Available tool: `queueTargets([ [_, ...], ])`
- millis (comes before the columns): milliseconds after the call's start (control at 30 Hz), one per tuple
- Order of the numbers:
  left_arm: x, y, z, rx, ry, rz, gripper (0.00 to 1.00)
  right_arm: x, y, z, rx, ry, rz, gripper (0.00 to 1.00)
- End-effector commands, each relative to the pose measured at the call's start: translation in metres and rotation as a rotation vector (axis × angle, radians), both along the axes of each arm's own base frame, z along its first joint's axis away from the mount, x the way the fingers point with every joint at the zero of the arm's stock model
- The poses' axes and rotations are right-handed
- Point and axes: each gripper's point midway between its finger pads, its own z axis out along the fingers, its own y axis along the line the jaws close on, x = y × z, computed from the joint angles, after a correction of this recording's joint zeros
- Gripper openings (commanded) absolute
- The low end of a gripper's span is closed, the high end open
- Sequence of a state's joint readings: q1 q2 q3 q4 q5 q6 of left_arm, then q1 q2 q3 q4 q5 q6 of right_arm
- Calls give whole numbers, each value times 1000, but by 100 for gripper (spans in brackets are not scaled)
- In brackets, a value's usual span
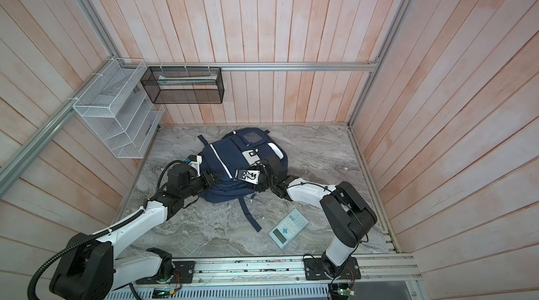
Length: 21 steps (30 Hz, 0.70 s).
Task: Pack the student bag
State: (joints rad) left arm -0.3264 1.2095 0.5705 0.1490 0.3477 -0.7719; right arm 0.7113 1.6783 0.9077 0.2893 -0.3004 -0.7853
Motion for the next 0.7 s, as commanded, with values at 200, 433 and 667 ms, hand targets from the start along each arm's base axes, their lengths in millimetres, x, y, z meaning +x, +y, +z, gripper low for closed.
queueTargets([
  [200,22,-19,-5,33,0,-38,52,-7,29,-4,-2,67,63,42],
  [433,25,-11,20,43,-31,-50,0,-10,5,0,-49,40,-22,48],
  [667,17,-16,39,-72,-20,-182,0,-11,-18,33,-27,-36,-40,51],
])
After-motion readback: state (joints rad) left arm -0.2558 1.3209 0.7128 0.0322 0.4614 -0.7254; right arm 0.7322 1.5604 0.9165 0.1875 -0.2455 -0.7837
